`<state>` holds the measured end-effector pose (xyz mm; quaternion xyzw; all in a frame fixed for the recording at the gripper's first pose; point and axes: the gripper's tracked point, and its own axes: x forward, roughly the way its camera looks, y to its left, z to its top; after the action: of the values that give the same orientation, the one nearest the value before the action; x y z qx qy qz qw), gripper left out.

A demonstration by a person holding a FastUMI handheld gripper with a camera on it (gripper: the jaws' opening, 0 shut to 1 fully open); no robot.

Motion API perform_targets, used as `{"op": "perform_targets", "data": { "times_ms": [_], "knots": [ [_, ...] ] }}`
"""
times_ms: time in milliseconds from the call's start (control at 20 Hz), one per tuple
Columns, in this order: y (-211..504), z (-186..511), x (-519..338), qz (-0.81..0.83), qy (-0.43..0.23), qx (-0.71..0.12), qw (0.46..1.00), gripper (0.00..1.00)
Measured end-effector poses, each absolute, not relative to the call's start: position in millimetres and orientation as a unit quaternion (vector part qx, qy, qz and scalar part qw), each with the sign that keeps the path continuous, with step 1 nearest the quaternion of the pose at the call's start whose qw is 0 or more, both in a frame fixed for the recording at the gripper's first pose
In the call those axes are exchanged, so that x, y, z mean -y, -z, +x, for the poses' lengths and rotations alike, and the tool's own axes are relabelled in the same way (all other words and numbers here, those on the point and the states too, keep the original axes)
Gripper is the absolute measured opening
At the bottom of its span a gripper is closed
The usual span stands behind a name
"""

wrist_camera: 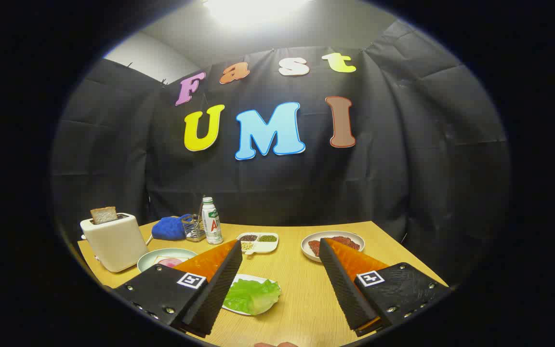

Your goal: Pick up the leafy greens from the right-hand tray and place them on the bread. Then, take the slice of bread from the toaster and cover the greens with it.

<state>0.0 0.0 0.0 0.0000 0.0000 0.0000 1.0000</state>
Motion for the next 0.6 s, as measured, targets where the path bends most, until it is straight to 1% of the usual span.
{"op": "perform_targets", "data": {
  "times_ms": [600],
  "knots": [
    [-6.5, -5.3, 0.6, 0.001, 0.0, 0.013, 1.0, 0.98]
  ]
}}
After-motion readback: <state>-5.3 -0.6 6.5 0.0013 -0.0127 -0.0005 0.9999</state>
